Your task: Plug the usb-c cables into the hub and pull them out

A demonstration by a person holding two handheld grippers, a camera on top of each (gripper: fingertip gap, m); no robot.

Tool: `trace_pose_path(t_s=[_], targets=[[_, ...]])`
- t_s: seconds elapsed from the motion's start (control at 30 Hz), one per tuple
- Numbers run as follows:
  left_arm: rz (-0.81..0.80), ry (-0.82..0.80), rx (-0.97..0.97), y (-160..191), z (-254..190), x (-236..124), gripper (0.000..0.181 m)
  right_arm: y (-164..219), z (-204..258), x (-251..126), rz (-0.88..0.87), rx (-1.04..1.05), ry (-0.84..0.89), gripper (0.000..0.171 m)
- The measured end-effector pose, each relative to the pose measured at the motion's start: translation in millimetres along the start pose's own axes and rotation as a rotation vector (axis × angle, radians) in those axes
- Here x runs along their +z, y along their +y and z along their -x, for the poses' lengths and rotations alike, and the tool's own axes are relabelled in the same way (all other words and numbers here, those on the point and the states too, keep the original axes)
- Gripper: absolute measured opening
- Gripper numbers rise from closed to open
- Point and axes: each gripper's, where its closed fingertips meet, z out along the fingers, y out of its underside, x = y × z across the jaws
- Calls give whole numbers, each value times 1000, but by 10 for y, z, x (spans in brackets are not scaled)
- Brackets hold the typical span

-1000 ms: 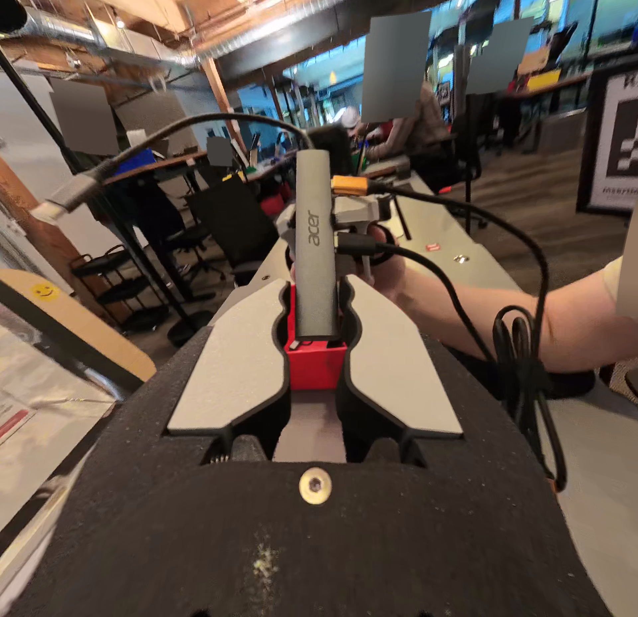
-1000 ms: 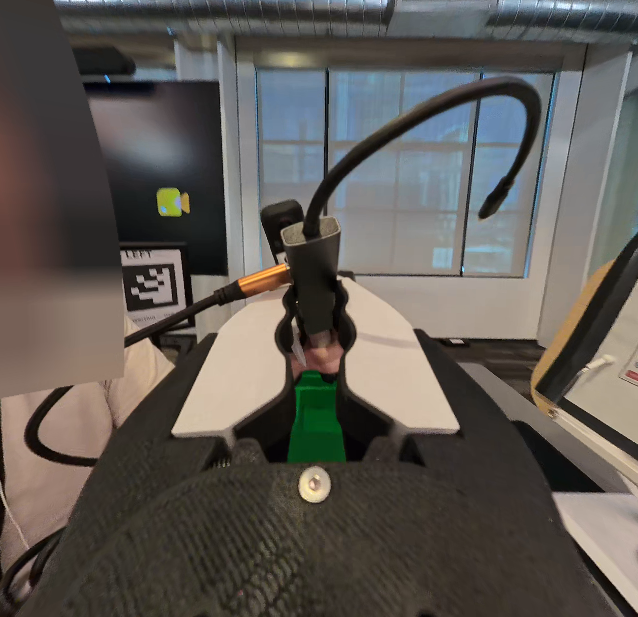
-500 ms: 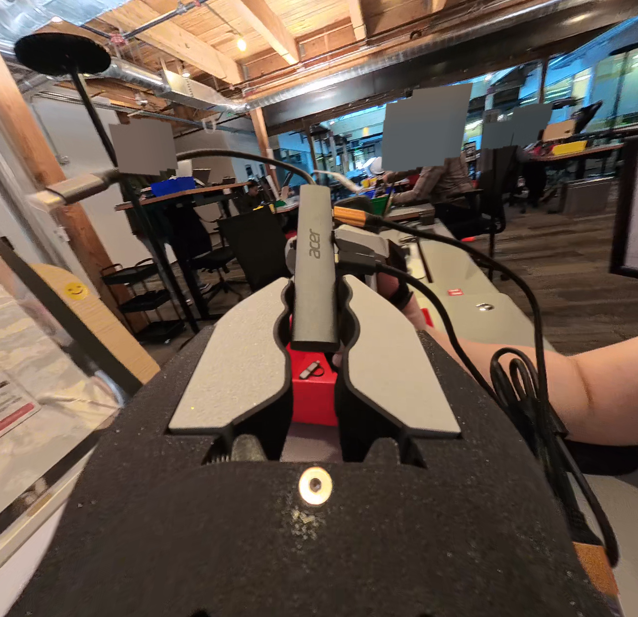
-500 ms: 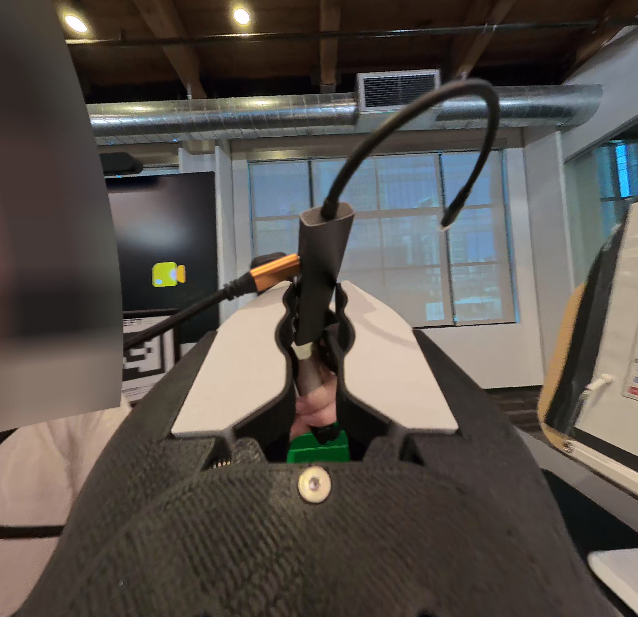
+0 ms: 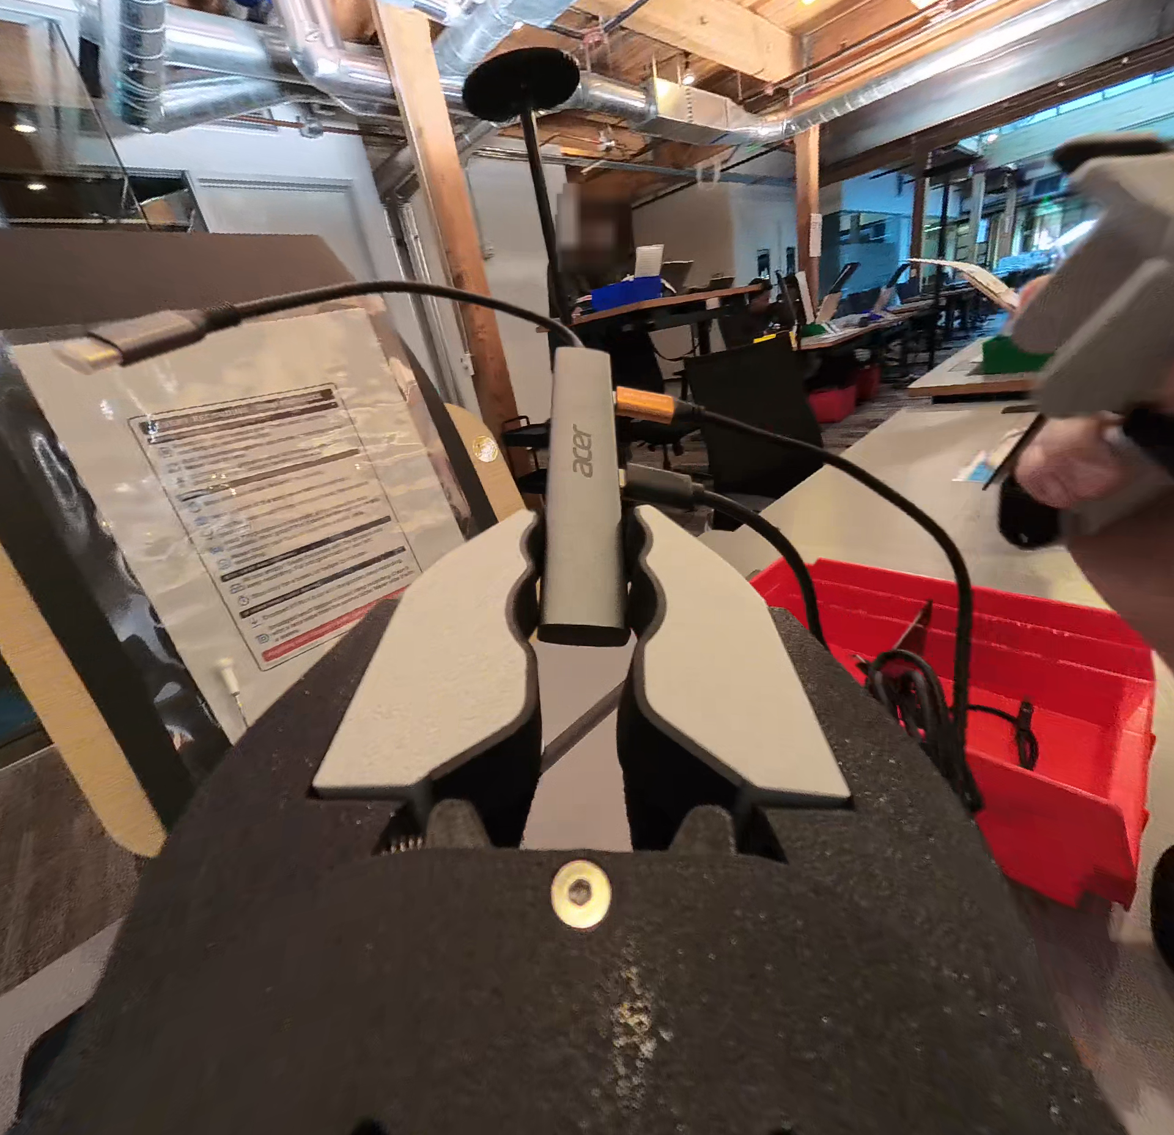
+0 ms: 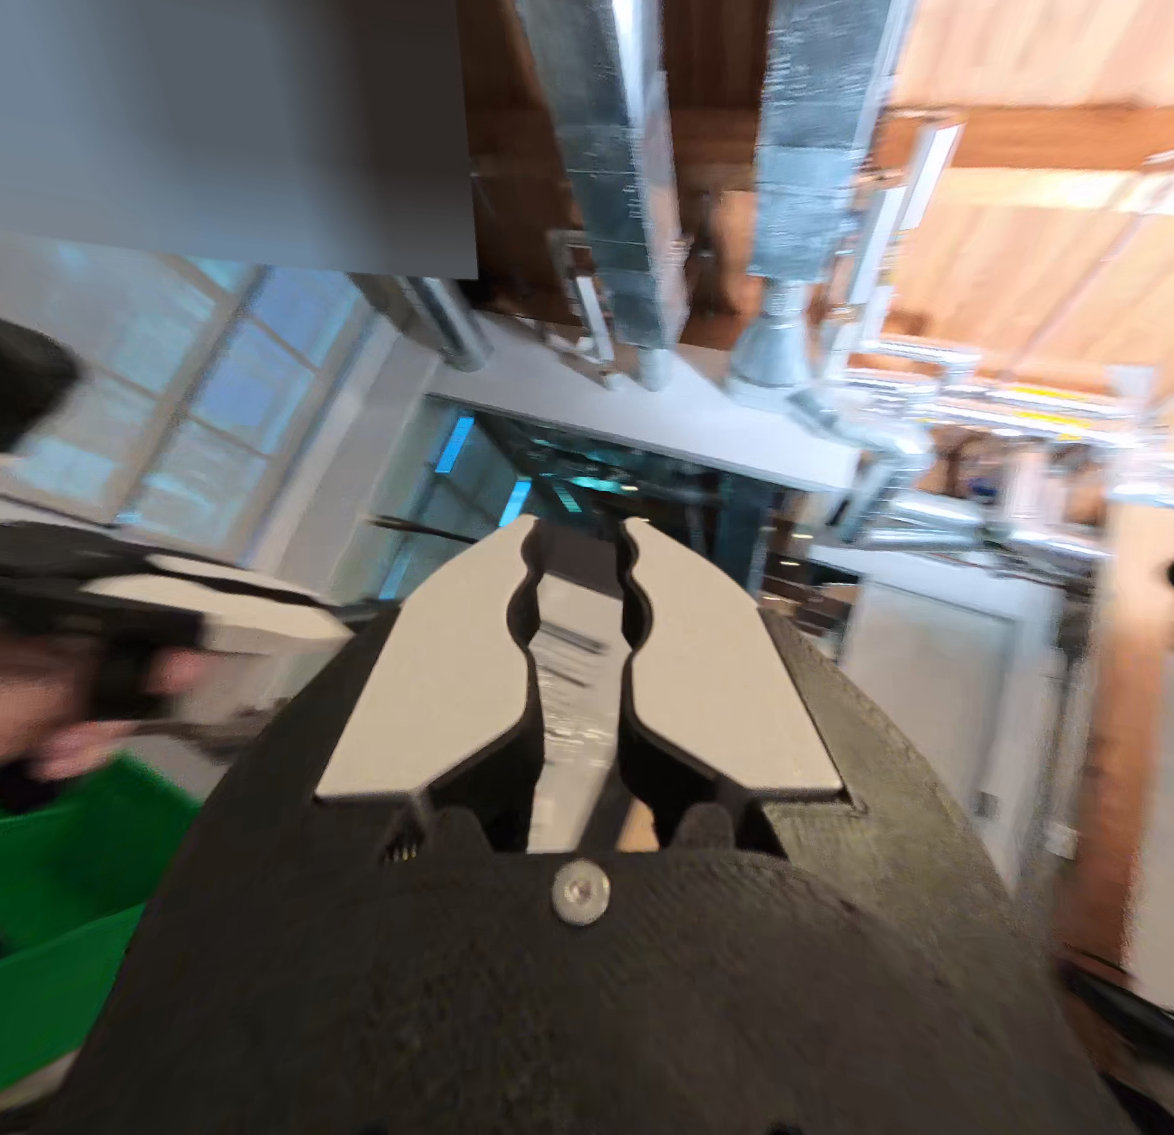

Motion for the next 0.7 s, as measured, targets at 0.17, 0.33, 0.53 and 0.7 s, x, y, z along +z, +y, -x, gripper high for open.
trace_pose_path(t_s=[0.17, 0.33, 0.53, 0.7], targets=[[21, -1, 3, 61, -52, 51, 23, 584, 832, 198, 339, -31, -179, 36], [24, 51, -32, 69, -179, 94, 23, 835, 847, 203, 403, -4, -179, 29], [40, 68, -56, 116, -230, 133, 23, 937, 790, 195, 427, -10, -185, 20], [43, 55, -49, 118, -228, 132, 23, 944, 805, 194, 426, -2, -190, 20]])
